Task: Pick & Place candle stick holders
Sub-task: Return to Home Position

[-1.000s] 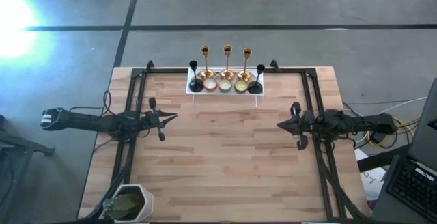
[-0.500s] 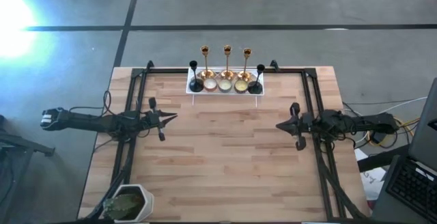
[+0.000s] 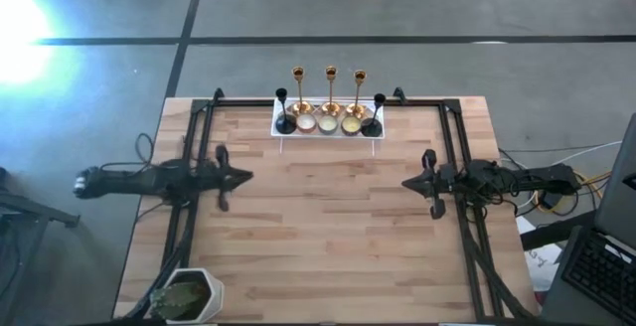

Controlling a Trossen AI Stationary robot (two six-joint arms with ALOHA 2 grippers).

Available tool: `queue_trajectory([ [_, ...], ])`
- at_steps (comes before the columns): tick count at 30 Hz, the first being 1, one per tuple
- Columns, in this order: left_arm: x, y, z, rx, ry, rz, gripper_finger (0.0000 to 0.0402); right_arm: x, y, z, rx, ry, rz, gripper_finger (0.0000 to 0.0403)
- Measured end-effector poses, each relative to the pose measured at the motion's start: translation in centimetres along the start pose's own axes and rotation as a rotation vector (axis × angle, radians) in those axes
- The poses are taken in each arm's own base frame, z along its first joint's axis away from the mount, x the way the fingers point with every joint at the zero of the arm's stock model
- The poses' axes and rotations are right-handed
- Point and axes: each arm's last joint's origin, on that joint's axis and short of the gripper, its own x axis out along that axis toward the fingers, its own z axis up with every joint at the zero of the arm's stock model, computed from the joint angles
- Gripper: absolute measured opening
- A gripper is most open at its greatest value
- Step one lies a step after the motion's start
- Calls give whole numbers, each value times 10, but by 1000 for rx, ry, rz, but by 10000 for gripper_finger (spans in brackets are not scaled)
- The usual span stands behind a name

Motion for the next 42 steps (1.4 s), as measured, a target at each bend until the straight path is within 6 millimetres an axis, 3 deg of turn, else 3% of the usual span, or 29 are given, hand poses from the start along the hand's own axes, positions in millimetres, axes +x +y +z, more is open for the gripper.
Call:
queue_trajectory([
  [4,-4,-5,3,43,-45,-216,34,0,0,0,-2,1,1,8],
  [11,-4,-1,2,74,-40,-127,34,0,0,0,-1,6,-1,8],
  [42,-3,-1,1,75,-32,-119,34,0,0,0,1,6,-1,9],
])
